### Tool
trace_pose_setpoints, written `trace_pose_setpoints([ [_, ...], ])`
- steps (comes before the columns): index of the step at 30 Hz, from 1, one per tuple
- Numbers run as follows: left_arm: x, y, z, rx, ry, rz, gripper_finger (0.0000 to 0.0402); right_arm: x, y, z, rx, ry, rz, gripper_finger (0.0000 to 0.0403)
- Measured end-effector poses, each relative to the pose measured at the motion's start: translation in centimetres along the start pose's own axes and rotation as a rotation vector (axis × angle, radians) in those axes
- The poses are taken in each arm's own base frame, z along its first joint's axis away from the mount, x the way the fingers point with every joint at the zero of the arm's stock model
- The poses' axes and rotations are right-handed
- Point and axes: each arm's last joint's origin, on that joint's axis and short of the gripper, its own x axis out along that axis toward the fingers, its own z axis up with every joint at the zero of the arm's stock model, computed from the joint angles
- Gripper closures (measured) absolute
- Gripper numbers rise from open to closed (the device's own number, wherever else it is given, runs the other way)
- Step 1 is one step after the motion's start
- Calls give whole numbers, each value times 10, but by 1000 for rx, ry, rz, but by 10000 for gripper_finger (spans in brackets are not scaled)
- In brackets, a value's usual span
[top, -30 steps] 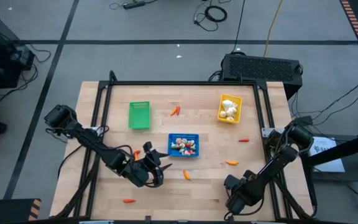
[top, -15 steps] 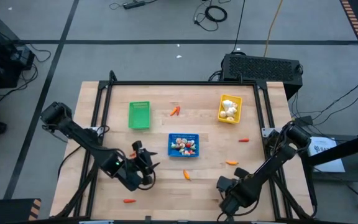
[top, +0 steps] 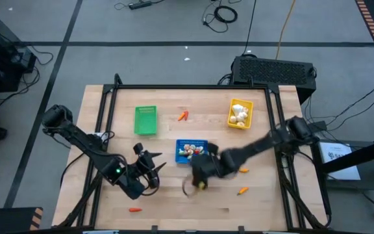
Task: Sort produce into baskets
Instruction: Put the brown mushroom into the blue bin, then put the yellow chili pepper into the green bin
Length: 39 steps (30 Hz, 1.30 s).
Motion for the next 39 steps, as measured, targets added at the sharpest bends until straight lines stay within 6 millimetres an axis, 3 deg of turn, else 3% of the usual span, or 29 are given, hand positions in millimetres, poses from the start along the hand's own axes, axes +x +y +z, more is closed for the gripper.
trace_pose_setpoints([
  [3, 0, 0, 0, 0, 1, 0, 199, 11, -23, 20, 43, -29, -23, 330],
  [8, 0, 0, 0, 1, 6, -8, 199, 25, -49, 32, 93, 9, -48, 320],
  [17, -4, -4, -1, -3, 2, -34, 199, 31, -68, 42, 96, 19, -39, 248],
  [23, -4, -4, -1, -7, 0, -36, 199, 29, -69, 42, 61, 23, -35, 233],
  [26, -4, -4, -1, -6, 10, -48, 199, 17, -64, 41, 38, 12, -19, 235],
  [31, -4, -6, -3, -25, 65, -109, 199, -23, -40, 25, -39, -20, -3, 247],
  [35, -1, 1, -10, -135, 179, -90, 199, -58, -10, -2, -82, -82, -42, 258],
  [39, 8, 23, -22, -307, 404, 49, 199, -84, 27, -38, -129, -164, -30, 266],
])
